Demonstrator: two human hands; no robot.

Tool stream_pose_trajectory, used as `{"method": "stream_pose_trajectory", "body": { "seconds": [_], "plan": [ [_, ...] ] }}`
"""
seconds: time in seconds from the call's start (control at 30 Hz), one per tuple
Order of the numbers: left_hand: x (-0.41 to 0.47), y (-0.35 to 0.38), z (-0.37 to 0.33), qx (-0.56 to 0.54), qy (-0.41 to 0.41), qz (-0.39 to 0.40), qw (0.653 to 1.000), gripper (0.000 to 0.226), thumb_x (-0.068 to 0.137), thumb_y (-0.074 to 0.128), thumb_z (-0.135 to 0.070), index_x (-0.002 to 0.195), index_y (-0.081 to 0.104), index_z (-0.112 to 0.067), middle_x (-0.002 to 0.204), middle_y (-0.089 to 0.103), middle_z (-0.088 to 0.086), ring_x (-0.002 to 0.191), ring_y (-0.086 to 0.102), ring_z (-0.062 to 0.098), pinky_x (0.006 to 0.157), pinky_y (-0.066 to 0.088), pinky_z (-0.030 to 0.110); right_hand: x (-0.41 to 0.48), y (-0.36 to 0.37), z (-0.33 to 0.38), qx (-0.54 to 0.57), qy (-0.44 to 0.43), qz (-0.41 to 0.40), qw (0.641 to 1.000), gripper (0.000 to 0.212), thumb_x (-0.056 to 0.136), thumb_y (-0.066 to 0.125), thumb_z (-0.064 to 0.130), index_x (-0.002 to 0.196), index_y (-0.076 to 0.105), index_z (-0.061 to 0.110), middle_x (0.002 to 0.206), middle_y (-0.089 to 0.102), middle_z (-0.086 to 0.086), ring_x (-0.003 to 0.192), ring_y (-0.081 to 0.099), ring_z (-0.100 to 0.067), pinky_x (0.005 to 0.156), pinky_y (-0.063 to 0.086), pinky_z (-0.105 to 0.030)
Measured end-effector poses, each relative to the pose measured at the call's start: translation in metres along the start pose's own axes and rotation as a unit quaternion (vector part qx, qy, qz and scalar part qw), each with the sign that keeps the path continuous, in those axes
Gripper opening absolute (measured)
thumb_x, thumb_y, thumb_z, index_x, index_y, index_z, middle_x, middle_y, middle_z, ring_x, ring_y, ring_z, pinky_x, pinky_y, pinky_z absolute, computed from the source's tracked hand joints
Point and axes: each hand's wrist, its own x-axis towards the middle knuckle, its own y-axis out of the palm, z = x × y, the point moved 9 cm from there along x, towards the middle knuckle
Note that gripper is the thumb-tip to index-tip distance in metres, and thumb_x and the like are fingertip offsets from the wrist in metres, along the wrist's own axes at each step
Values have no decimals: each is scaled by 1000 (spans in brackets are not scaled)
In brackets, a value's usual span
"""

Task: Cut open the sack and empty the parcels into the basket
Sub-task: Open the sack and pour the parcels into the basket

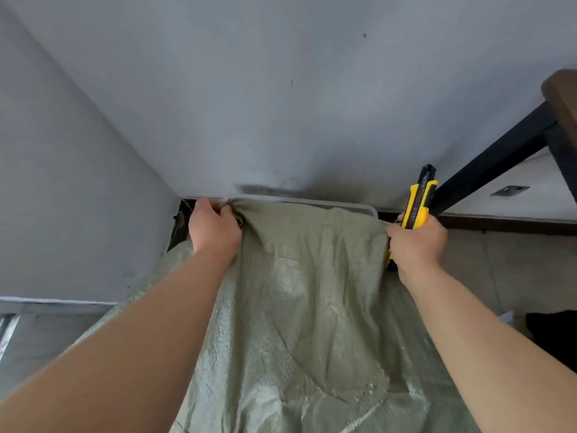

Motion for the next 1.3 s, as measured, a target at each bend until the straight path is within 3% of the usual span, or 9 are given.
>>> {"method": "stream_pose_trajectory", "body": {
  "seconds": [0.43,0.53,0.6,0.67,0.8,0.93,1.1,1.2,1.3],
  "plan": [
    [16,25,0,31,32,73,996,30,85,35,3,80,58,-16,78,60,6,62,50,22,52,37,25,4,27,5,-78,-18,27,996,18,81,61,-2,83,60,17,70,56,0,63,53,-19,58,41,-26],
    [8,44,-2,128,81,175,973,28,88,55,-22,113,66,-21,130,58,3,109,58,26,91,47,30,13,25,5,-74,-16,-5,997,17,80,61,0,84,60,16,79,61,-5,72,57,-25,67,49,-33],
    [-7,67,0,257,121,295,912,98,68,66,-67,145,35,-14,156,25,0,141,31,22,115,26,37,19,25,9,-88,-29,-7,996,15,80,62,2,86,59,15,85,62,-7,73,56,-24,65,48,-31],
    [-18,78,0,356,165,337,856,133,48,62,-84,151,15,-13,161,9,0,148,13,19,120,8,43,22,26,12,-105,-45,3,993,12,82,63,3,88,60,14,85,60,-7,68,54,-20,55,40,-24],
    [-13,77,-9,409,267,255,835,71,73,71,-48,135,47,-23,148,39,-7,133,42,16,114,21,39,22,24,12,-109,-52,14,993,13,83,62,3,89,60,14,83,59,-4,62,52,-13,52,37,-22],
    [-12,73,-8,359,271,210,868,15,85,65,-26,99,68,-22,110,66,-2,99,61,23,85,47,32,21,28,6,-98,-52,29,993,15,82,63,1,86,59,15,81,60,-3,66,54,-17,59,43,-25],
    [9,62,-18,191,161,126,960,12,89,60,-25,98,63,-17,100,68,5,95,62,28,74,42,28,12,38,-7,-89,-7,149,985,17,77,68,1,74,60,15,73,62,-11,66,59,-27,66,54,-39],
    [9,73,-28,116,124,121,978,17,90,60,-23,103,63,-12,104,67,8,96,60,27,75,40,26,-7,38,-11,-56,39,238,969,19,72,76,-4,75,62,10,92,70,-24,79,67,-35,86,56,-49],
    [16,78,-32,87,115,110,983,17,91,60,-23,102,62,-10,104,68,9,92,59,26,74,40,26,-21,36,-24,-124,50,298,945,28,67,83,4,87,65,11,106,71,-13,90,67,-27,83,53,-38]
  ]
}}
